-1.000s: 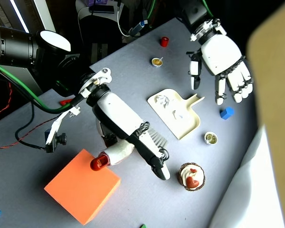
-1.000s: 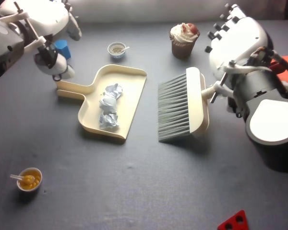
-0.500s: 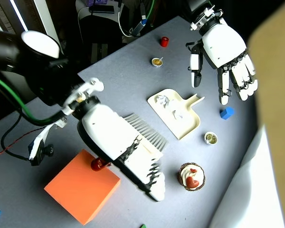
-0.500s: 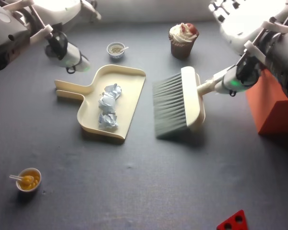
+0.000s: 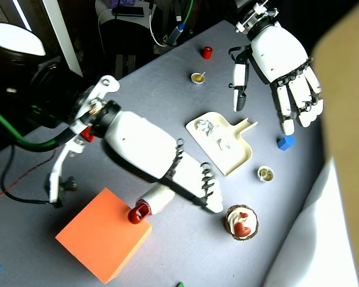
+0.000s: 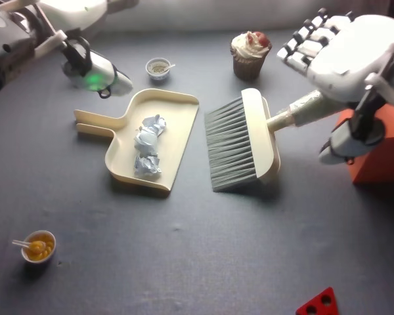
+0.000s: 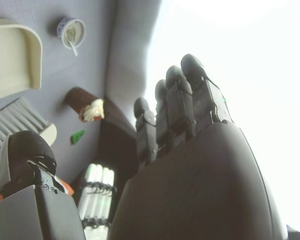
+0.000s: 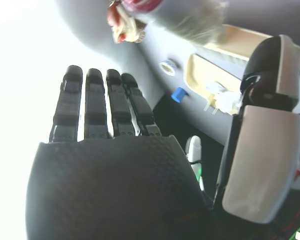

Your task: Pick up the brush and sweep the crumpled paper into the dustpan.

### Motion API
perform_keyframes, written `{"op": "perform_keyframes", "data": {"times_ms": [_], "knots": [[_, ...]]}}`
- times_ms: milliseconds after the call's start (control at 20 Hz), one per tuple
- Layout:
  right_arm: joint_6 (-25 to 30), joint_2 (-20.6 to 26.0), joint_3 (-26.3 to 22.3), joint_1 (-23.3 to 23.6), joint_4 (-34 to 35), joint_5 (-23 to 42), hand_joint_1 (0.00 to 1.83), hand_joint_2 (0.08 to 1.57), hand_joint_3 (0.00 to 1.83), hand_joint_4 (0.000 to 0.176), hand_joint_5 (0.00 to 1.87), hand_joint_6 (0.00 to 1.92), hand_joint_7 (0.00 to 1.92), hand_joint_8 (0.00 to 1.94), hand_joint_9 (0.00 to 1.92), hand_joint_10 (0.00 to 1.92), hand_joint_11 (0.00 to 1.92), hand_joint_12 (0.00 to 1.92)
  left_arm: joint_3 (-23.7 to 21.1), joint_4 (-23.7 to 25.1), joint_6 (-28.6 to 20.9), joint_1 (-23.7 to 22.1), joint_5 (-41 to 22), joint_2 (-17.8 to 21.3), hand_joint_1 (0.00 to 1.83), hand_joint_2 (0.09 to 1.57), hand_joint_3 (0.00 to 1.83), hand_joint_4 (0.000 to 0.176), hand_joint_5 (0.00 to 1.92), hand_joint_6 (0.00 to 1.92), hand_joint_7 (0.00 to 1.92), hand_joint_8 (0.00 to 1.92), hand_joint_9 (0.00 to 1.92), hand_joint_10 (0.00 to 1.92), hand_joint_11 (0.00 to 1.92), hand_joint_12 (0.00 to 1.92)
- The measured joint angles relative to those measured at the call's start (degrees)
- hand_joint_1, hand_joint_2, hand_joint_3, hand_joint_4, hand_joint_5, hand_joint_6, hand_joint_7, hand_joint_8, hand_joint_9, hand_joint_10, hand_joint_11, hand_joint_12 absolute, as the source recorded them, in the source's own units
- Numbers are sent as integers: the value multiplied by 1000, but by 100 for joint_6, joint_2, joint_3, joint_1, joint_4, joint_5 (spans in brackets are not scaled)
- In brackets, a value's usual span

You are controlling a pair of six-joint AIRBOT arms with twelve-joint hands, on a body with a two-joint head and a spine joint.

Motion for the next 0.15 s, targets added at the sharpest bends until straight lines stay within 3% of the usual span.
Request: {"op": "perform_keyframes", "data": {"times_ms": [50,150], "knots": [[223,208,-74,81,-61,293,637,815,9,0,0,0,30,4,26,9,88,36,0,17,0,0,-24,22,660,939,1,104,135,2,143,2,158,2,0,419],[859,492,-155,210,-638,968,606,822,9,0,0,0,26,1,28,7,67,27,0,13,4,0,-37,63,608,959,5,97,96,0,111,0,127,0,0,334]]}}
